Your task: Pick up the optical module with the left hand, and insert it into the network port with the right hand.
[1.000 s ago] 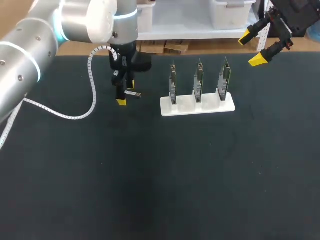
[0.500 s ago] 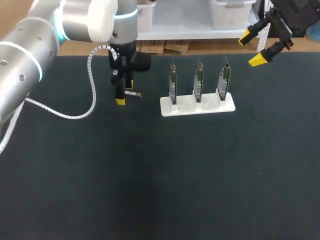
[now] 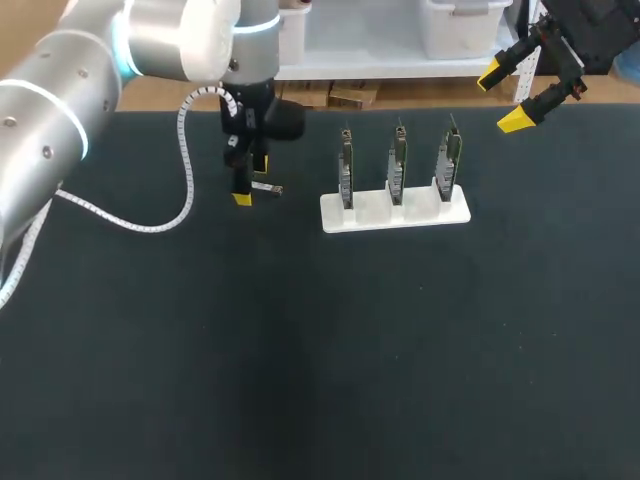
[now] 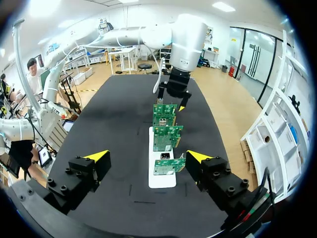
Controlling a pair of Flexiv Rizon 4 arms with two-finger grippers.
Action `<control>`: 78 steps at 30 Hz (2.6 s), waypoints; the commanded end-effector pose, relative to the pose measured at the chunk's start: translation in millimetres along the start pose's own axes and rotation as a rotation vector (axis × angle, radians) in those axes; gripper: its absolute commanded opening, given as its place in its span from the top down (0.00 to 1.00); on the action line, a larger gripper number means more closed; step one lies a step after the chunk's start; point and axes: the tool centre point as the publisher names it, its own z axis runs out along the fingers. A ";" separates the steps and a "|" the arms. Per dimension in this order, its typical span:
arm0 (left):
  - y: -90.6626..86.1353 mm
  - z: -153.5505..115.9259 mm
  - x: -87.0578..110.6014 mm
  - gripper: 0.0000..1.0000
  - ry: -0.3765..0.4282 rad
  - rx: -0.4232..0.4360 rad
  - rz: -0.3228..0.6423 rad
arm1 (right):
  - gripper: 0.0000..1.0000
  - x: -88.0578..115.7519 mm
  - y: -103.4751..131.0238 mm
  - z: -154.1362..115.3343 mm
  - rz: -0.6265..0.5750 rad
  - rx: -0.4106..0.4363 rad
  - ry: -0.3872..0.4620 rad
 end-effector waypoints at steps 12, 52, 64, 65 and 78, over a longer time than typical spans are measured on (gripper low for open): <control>26.4 17.7 8.8 0.00 -0.017 0.065 -0.045 | 0.00 -0.3 2.2 0.0 0.000 0.005 0.001; 18.5 14.2 6.4 1.00 0.005 0.062 -0.052 | 0.00 -0.3 2.2 0.0 0.000 0.005 0.001; -9.9 -27.6 -0.9 1.00 -0.124 -0.023 -0.155 | 0.00 -0.3 2.2 0.0 0.000 0.005 0.001; -12.9 -31.0 -1.3 1.00 -0.130 -0.028 -0.169 | 0.00 -0.3 2.2 0.0 0.000 0.005 0.001; -46.0 -92.3 -21.1 1.00 -0.279 -0.201 -0.294 | 0.00 -0.3 2.2 0.0 0.000 0.005 0.001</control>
